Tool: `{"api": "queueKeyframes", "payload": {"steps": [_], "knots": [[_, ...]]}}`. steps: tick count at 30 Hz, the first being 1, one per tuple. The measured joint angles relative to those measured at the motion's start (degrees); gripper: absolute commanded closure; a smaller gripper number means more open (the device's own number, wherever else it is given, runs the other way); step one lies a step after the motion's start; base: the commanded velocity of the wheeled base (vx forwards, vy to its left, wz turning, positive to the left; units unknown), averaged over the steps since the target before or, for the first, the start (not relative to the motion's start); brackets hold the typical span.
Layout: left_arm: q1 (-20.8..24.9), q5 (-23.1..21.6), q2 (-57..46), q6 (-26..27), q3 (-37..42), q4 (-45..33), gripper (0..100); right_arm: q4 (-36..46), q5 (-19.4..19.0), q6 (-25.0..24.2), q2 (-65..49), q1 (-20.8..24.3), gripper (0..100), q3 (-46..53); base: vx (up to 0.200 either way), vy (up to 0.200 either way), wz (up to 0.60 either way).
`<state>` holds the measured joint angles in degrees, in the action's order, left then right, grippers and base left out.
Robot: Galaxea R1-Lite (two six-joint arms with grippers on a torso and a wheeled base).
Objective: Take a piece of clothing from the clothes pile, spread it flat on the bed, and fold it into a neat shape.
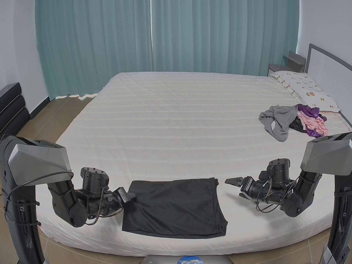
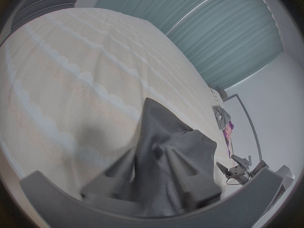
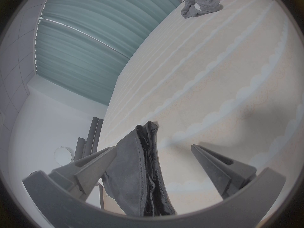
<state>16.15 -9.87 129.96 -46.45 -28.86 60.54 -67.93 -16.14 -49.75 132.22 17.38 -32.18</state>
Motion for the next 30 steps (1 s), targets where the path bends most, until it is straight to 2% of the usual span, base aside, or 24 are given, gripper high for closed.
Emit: {"api": "queueKeyframes", "payload": {"steps": [8, 19, 24, 25, 30], "knots": [[-0.34, 0.05, -0.11, 0.46, -0.63, -0.35, 0, 0.00, 0.00, 0.00, 0.09, -0.33, 0, -0.09, 0.000, 0.000, 0.00], [-1.17, 0.38, 3.35, 0.77, -10.61, -0.35, 0, 0.05, -0.09, 0.00, 0.15, -0.35, 0, -0.11, 0.000, 0.000, 0.00], [-1.06, 0.41, 4.79, 3.47, -11.67, -0.38, 0, 0.02, -0.09, 0.00, 0.20, -0.35, 0, -0.20, 0.000, 0.000, 0.00], [-1.02, 0.40, 5.03, 4.06, -11.76, -0.35, 100, 0.02, -0.09, 0.00, 0.20, -0.33, 0, -0.17, 0.000, 0.000, 0.00], [-1.00, 0.66, 6.12, 4.60, -12.98, -0.30, 100, 0.00, -0.09, -0.09, 0.22, -0.33, 0, -0.06, 0.000, 0.000, 0.00]]}}
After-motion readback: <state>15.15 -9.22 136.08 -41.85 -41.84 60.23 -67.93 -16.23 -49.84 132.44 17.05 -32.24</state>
